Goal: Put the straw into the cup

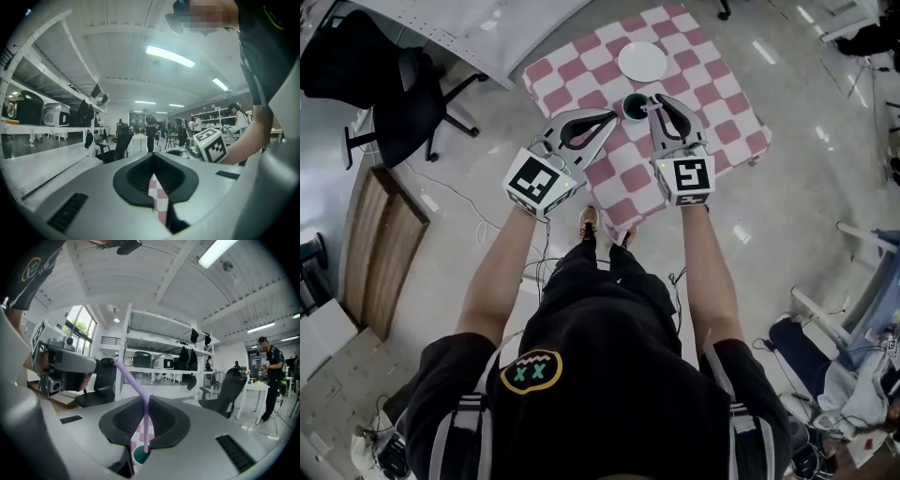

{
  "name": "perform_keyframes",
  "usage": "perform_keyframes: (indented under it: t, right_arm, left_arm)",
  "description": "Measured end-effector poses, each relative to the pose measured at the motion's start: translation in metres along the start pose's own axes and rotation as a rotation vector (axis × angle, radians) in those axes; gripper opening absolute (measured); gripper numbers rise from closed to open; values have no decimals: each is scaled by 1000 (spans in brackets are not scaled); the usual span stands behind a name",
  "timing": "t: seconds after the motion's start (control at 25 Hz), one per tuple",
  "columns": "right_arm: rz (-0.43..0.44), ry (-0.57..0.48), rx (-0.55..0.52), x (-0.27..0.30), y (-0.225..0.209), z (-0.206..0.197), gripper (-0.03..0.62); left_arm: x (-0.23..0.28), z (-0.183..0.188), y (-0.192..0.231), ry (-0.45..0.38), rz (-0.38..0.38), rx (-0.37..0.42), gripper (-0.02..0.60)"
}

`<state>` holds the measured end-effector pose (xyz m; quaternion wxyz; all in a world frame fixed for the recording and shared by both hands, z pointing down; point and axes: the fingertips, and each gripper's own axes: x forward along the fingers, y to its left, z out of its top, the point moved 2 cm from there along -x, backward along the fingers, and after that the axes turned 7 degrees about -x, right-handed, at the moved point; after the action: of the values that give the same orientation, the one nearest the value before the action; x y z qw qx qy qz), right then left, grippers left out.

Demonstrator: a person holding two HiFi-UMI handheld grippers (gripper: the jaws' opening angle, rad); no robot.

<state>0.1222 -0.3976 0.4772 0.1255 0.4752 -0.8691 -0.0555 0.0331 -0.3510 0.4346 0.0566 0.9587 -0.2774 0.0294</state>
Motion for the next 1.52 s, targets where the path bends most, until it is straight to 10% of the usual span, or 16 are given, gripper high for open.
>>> perform_keyframes:
  t: [1.52]
  right_arm:
    - [22, 265, 94, 51, 22, -157, 63]
  left_arm:
    - [-8, -20, -4, 63, 10, -13, 14]
